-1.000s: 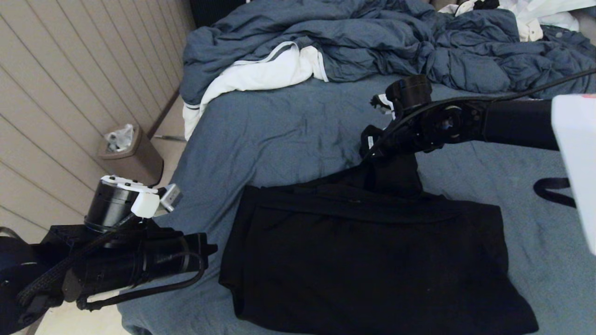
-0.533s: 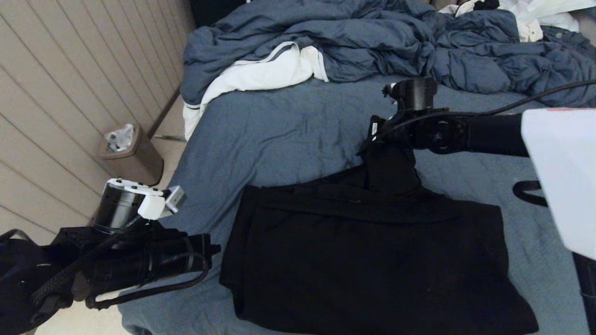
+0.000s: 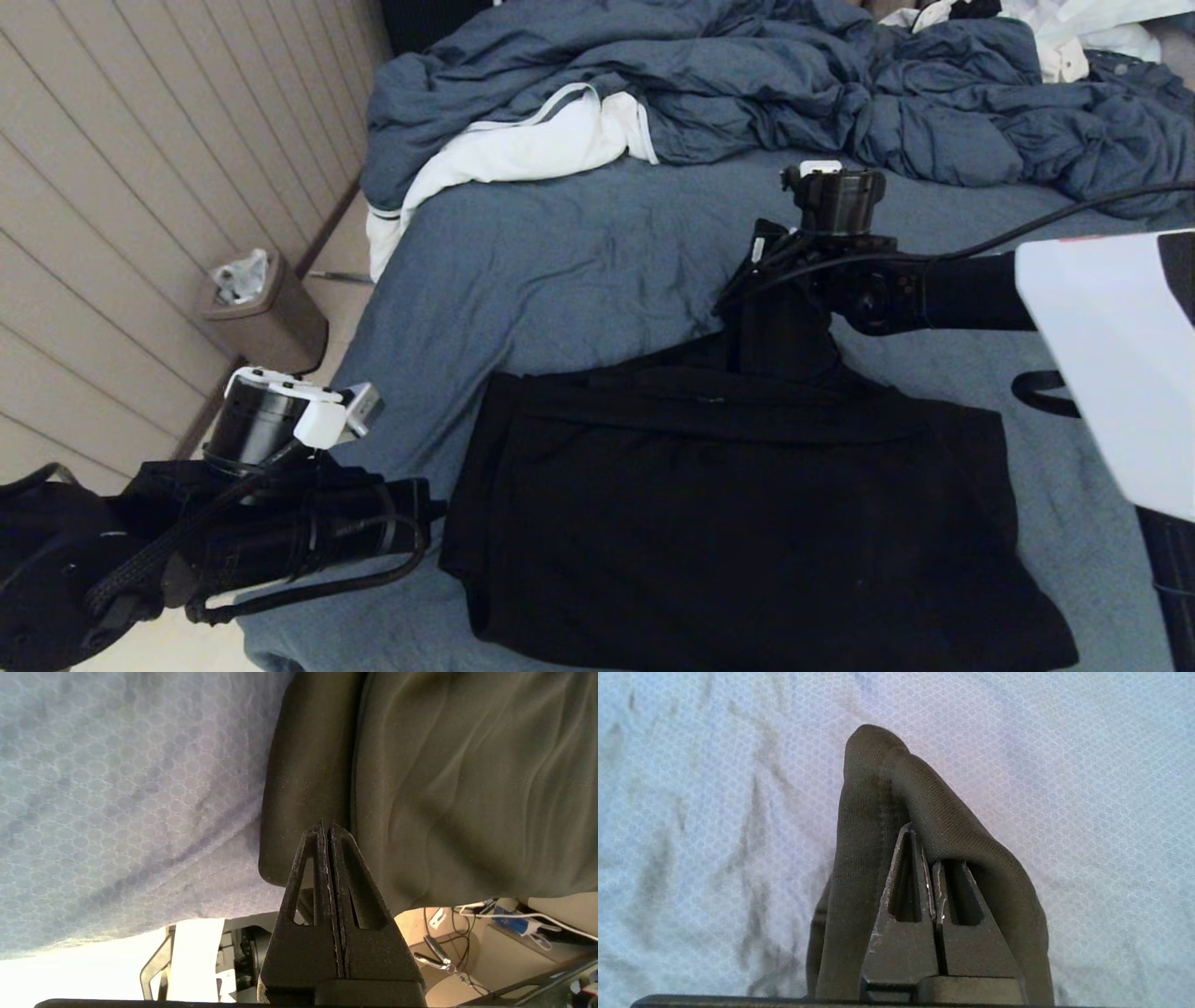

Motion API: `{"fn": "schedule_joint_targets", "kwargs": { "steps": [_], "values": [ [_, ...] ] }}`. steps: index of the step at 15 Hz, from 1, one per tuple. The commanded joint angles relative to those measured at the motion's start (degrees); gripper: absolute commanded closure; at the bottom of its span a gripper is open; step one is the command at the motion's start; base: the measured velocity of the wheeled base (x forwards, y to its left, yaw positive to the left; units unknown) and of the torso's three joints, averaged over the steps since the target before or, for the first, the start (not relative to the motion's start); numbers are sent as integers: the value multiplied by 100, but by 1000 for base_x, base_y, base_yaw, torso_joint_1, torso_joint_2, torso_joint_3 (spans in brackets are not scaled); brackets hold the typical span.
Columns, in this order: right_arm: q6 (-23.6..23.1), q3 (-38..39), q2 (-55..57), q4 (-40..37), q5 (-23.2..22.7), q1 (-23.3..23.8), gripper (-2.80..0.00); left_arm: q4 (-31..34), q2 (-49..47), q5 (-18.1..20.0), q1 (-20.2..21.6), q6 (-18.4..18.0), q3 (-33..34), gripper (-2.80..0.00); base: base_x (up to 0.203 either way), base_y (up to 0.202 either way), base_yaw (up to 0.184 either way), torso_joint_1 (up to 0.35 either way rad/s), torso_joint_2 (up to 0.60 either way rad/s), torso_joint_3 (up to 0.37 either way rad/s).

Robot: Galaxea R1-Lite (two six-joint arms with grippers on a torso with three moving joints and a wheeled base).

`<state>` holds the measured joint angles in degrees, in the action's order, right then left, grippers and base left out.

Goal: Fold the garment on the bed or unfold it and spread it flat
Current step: Unfold the black sweatshirt

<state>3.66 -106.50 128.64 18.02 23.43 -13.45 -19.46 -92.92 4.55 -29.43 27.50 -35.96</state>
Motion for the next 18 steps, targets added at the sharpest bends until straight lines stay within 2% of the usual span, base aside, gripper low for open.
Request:
{"fn": "schedule_joint_targets", "kwargs": {
  "steps": [1, 2, 3, 7, 12, 16, 18],
  "values": [
    [-5, -3, -30, 19, 67, -12, 0, -31, -51, 2, -2, 18, 5, 0, 0, 0, 0, 0, 0, 0],
    [-14, 15, -49, 9, 141, -8, 0, -112, -60, 2, -2, 18, 19, 0, 0, 0, 0, 0, 0, 0],
    [-25, 69, -96, -5, 145, 6, -280, -189, -77, 2, -2, 18, 36, 0, 0, 0, 0, 0, 0, 0],
    [-137, 149, -272, -323, 74, 48, -280, -340, -113, 2, -37, 1, 89, 0, 0, 0, 0, 0, 0, 0],
    [-115, 689, -532, -349, -108, 55, -280, -348, -73, -6, -45, 10, 98, 0, 0, 0, 0, 0, 0, 0],
    [-33, 807, -847, -1120, -724, 86, -280, -348, -104, 11, -63, 27, 98, 0, 0, 0, 0, 0, 0, 0],
    [-33, 885, -1084, -1274, -800, 121, -280, -366, -99, -9, -157, 27, 133, 0, 0, 0, 0, 0, 0, 0]
  ]
}}
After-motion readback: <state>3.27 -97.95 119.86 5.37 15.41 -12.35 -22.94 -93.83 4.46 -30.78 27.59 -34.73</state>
